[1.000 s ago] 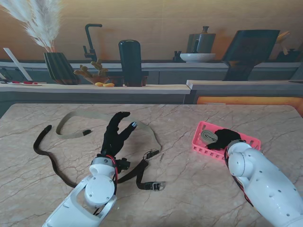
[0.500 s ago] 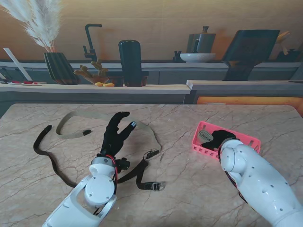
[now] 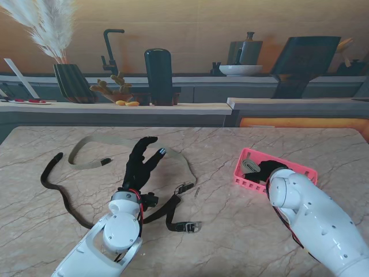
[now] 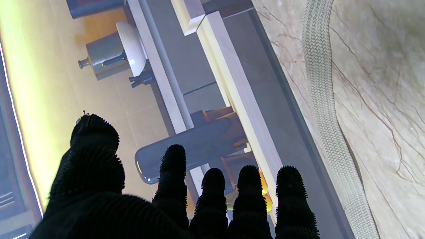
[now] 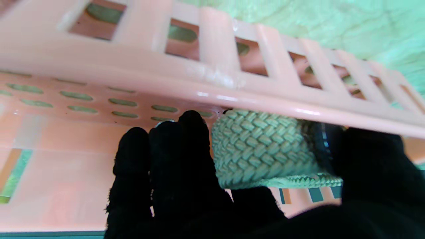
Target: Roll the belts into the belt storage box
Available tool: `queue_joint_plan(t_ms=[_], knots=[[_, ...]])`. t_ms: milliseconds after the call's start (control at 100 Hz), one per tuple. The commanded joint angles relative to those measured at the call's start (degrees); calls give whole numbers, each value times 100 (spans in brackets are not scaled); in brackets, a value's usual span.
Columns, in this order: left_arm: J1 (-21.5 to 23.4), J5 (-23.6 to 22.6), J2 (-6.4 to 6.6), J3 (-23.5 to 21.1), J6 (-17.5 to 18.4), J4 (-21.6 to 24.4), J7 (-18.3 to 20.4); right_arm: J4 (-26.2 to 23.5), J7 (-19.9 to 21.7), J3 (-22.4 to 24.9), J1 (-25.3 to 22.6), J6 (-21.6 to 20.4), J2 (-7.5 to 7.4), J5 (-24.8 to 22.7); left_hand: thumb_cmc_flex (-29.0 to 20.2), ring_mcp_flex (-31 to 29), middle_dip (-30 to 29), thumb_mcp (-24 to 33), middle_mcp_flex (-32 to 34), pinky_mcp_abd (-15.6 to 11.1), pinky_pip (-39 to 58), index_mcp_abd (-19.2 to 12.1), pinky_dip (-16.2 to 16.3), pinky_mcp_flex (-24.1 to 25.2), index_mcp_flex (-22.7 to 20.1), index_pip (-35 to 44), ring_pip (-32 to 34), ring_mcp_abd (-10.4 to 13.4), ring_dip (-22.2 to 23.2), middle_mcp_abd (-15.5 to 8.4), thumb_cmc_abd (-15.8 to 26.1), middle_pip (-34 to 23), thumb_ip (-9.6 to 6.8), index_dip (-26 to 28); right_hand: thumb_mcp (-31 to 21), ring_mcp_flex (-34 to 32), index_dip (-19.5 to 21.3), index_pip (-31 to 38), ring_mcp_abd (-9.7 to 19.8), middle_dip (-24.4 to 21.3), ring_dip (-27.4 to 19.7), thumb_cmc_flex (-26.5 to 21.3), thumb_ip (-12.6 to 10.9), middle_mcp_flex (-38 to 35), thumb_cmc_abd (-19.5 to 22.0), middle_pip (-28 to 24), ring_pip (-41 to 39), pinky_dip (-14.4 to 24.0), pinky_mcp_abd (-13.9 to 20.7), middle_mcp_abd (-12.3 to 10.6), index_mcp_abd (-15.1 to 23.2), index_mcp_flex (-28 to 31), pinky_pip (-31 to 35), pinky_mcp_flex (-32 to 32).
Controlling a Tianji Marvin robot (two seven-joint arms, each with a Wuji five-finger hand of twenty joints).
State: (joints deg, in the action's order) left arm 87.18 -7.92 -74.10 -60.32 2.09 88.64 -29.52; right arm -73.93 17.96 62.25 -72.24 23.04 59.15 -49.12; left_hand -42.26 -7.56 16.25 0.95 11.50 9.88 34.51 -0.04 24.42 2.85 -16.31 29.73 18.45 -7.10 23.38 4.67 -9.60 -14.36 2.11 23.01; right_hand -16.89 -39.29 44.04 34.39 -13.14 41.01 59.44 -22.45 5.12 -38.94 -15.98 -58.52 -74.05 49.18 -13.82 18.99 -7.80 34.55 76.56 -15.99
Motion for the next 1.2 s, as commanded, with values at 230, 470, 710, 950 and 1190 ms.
queue_joint_plan(t_ms=[230,470,710,950,1190], knots=[[18,16,-43,-10,8,-12,-24,92,-384,-222,-49,319,64,-106,-85,-88,53,-46,14,-36,228,1,-46,51,-137,-44,119,1,92,20,300,-204,-150,101,-923,-364,315,26,22,54,6,511,-301,-168,66,-445,-471,75,48,243,324,-1003,569,-344],[13,42,-45,-11,1,-23,-16,366,-1423,-324,-64,242,203,-288,-128,-126,59,-47,14,-32,302,15,-47,51,-143,-23,159,-11,110,38,331,-231,-150,111,-1487,-1072,340,949,201,69,-149,722,-224,-747,-675,-864,-916,-82,62,91,499,-783,1119,-979],[17,57,-46,-16,-13,-20,-13,191,-1129,-321,-110,367,152,-451,-153,-162,62,-60,18,-19,389,16,-48,59,-159,3,201,-16,130,31,350,-255,-147,122,-1672,-961,-41,616,177,8,-202,1247,-106,-631,-667,-728,-769,-203,-7,85,370,-879,1014,-936],[25,47,-43,-30,0,-17,-17,5,-572,-364,-75,576,87,-366,-172,-188,64,-66,23,-14,456,10,-53,59,-158,17,229,-21,145,37,376,-274,-150,129,-1313,-690,-461,-282,-68,-120,-216,1533,-62,-468,121,-364,-362,-244,-174,202,278,-970,698,-665],[14,81,-48,-26,-10,-21,-8,5,-878,-240,-142,637,162,-143,-187,-228,77,-73,28,-8,541,9,-46,65,-179,35,265,-39,165,45,385,-311,-150,137,-1000,-504,-777,-942,-433,-643,-675,680,-244,-319,167,346,582,-511,-416,268,339,-681,112,-461]])
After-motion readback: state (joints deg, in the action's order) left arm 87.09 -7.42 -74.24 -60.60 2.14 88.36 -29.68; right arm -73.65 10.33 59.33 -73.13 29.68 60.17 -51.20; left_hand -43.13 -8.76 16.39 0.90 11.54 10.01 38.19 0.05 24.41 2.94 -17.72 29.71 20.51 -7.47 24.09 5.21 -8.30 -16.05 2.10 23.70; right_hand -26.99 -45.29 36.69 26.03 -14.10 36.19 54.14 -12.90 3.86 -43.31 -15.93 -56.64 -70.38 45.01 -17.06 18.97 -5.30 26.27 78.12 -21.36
